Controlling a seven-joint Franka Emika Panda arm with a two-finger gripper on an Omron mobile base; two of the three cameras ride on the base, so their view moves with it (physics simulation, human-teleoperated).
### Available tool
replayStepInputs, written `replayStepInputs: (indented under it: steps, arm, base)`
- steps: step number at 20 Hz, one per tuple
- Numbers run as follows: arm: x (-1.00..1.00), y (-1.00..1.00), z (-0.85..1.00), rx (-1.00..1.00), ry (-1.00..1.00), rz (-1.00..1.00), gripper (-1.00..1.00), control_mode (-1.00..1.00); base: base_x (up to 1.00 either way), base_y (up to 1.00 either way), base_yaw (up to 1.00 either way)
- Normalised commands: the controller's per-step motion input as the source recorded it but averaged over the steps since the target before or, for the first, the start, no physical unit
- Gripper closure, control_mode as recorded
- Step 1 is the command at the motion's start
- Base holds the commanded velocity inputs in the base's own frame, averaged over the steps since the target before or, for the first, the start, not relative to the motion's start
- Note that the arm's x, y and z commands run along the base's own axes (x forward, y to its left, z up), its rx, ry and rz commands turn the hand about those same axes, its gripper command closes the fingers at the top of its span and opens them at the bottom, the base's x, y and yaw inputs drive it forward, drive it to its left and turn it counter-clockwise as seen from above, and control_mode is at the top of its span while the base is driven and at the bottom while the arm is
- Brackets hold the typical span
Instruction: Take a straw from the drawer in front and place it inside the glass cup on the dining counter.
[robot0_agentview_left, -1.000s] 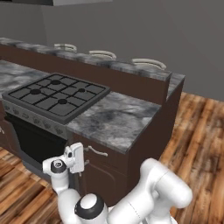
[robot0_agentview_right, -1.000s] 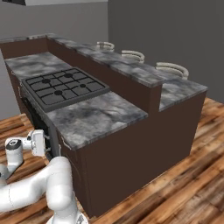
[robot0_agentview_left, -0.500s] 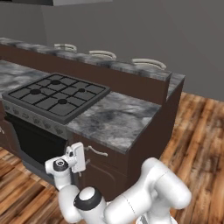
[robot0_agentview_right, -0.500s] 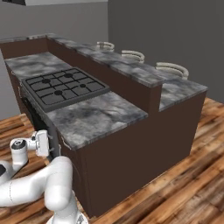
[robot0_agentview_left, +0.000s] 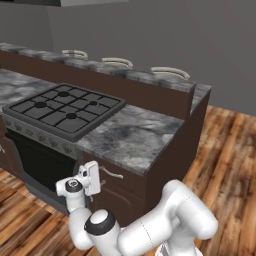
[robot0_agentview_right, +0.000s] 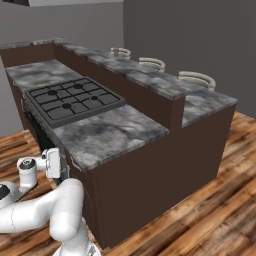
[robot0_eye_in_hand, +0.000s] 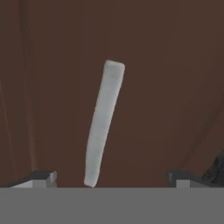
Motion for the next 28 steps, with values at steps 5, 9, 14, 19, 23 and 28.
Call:
replayStepInputs:
  steps: [5,9,14,19,23,28]
  arm:
    - [0.10,-0.11,-0.32,-0.06,0.00,0.00,-1.00,-1.00]
    - [0.00,-0.11,-0.31,-0.08,-0.04,0.00,-1.00,-1.00]
    - [0.00,-0.08,-0.22,-0.09,-0.10,0.00,-1.00,-1.00]
    - [0.02,-0.07,-0.10,-0.07,-0.14,0.00,-1.00,-1.00]
    - [0.06,-0.06,-0.15,-0.06,-0.12,0.00,-1.00,-1.00]
    - [0.13,0.00,-0.19,-0.06,-0.09,0.00,-1.00,-1.00]
  base:
    - [0.00,0.00,0.00]
    - [0.00,0.00,0.00]
    - [0.00,0.00,0.00]
    - [0.00,0.00,0.00]
    - [0.00,0.00,0.00]
    - [0.00,0.00,0.00]
